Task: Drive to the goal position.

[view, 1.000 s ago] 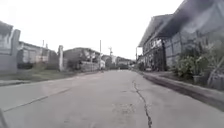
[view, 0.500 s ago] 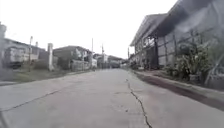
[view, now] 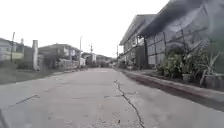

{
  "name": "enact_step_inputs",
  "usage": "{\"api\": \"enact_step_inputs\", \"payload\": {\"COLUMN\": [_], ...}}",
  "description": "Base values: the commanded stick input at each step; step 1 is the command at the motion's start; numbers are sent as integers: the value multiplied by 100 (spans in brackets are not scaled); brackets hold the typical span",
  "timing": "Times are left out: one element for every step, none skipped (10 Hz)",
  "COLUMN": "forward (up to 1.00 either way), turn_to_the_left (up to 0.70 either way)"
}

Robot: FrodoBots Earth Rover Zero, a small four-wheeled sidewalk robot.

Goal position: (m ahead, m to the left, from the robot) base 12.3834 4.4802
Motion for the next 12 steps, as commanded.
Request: {"api": "enact_step_inputs", "payload": {"forward": [70,70,70,70,70,70,70,70,70,70,70,70], "turn_to_the_left": [0,0,0,0,0,0,0,0,0,0,0,0]}}
